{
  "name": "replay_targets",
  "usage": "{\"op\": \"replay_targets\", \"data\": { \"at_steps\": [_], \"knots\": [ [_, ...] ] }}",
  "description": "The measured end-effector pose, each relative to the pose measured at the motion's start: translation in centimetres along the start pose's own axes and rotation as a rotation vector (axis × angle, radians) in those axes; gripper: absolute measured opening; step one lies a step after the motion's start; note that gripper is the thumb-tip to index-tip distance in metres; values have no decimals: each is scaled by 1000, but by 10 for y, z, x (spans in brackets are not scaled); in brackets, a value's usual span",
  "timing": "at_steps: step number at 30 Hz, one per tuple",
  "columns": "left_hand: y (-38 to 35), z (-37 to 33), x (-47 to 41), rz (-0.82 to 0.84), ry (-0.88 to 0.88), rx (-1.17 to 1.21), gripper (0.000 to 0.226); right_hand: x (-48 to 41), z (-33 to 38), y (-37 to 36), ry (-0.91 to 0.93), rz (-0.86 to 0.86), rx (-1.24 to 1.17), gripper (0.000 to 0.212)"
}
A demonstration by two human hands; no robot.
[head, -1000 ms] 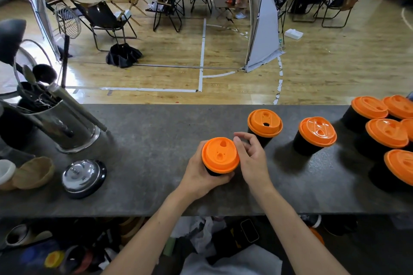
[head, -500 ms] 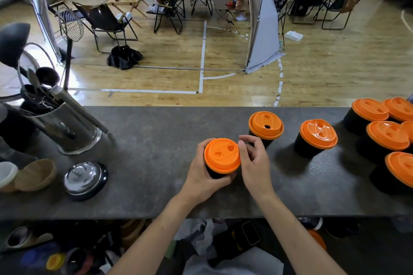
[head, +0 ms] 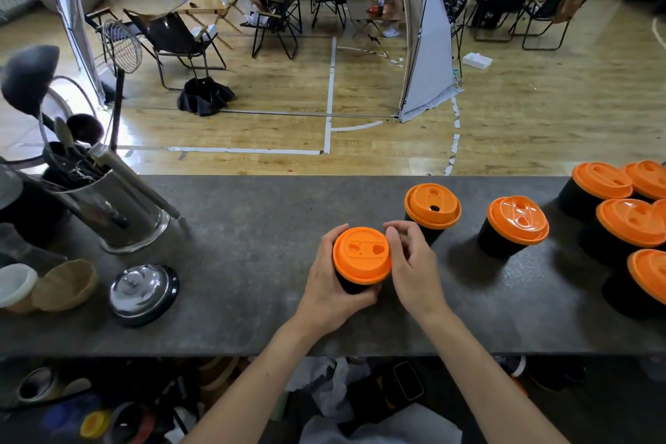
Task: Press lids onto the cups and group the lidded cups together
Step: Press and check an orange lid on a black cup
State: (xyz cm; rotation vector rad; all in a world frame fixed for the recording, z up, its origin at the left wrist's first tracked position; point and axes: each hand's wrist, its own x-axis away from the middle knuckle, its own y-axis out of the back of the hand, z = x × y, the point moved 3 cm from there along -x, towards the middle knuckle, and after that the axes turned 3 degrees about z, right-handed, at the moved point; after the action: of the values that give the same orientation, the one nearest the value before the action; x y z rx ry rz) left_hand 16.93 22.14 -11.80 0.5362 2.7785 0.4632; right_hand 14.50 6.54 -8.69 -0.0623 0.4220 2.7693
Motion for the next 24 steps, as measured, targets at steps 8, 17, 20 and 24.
{"op": "replay_targets", "data": {
  "at_steps": [8, 17, 20, 24],
  "knots": [
    [-3, -5, 0, -49, -25, -20, 99, 3, 6, 11, 86, 54, 122, 12],
    [-5, 0, 1, 53, 18, 5, 109, -10, 5, 11, -51, 134, 2, 16],
    [-4, -3, 0, 9, 20, -17, 113, -5, 5, 12, -36, 102, -8, 13],
    [0, -2, 0, -11, 6, -8, 104, -4, 11, 13, 40, 101, 132, 8]
  ]
}}
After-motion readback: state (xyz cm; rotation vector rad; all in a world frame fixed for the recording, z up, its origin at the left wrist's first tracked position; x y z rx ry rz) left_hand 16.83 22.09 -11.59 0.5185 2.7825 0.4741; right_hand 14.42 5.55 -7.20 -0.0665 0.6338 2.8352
